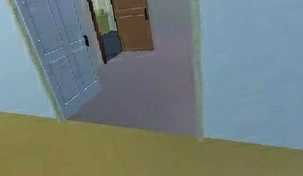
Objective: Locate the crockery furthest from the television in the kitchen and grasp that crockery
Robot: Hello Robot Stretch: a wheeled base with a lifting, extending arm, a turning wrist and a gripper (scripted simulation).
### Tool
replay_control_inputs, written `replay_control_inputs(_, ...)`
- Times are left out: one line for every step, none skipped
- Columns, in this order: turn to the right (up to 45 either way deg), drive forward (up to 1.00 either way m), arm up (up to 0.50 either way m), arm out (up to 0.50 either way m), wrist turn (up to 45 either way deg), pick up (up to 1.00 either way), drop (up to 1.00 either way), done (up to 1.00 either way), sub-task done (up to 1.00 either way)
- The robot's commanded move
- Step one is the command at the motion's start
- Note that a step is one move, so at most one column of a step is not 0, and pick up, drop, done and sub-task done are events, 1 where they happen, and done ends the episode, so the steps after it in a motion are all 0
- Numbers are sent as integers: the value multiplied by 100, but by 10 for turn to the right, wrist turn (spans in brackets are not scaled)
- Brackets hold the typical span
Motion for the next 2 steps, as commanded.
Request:
replay_control_inputs(0,0,10,0,0,0,0,0,0)
replay_control_inputs(0,0,0,0,0,0,0,100,0)
